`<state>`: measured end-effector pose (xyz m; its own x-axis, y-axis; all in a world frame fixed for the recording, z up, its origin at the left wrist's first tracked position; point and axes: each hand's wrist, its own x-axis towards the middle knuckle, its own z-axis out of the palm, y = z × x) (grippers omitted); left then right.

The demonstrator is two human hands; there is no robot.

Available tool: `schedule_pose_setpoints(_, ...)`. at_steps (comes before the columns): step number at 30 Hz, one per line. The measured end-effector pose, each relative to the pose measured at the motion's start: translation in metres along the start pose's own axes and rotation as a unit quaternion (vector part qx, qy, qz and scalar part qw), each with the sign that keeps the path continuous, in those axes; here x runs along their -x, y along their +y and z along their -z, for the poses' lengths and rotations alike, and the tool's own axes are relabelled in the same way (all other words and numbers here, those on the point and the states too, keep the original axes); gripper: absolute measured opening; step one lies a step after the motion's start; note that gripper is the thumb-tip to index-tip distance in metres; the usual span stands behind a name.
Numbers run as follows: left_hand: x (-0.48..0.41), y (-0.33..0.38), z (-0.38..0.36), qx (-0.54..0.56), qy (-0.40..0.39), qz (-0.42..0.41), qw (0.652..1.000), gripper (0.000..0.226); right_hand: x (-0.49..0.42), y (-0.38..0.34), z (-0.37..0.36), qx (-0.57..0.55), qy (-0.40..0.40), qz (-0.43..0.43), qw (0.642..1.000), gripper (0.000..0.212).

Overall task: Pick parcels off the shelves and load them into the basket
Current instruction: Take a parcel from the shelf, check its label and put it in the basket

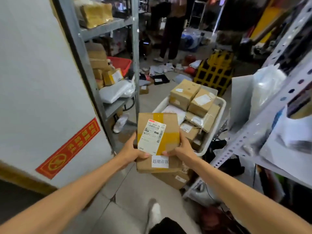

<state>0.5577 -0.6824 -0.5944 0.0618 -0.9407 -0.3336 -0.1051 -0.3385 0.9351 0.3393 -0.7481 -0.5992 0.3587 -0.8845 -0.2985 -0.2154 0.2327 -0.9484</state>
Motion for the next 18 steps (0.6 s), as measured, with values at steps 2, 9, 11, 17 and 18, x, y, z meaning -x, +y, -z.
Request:
schedule_pose_setpoints(2, -0.036, 0.01, -0.006, -0.029, -0.038, -0.001, 0.999, 0.102, -0.012, 0.003, 0.016, -0.008, 0.048, -0.016, 0.999, 0.114)
schedule_pose_setpoints(9, -0.154, 0.033, -0.029, -0.076, -0.142, 0.019, 0.987, 0.108, -0.078, 0.023, 0.058, -0.055, 0.154, -0.075, 0.984, 0.108)
schedule_pose_setpoints(11, -0.185, 0.037, -0.033, -0.089, -0.15, 0.027, 0.984, 0.111, -0.104, 0.024, 0.069, -0.049, 0.163, -0.09, 0.981, 0.118)
schedule_pose_setpoints(17, -0.264, 0.049, -0.037, -0.098, -0.15, 0.08, 0.981, 0.107, -0.18, 0.024, 0.092, -0.035, 0.171, -0.12, 0.977, 0.129)
schedule_pose_setpoints(18, -0.276, 0.051, -0.036, -0.105, -0.15, 0.079, 0.98, 0.106, -0.191, 0.022, 0.093, -0.035, 0.176, -0.128, 0.976, 0.132)
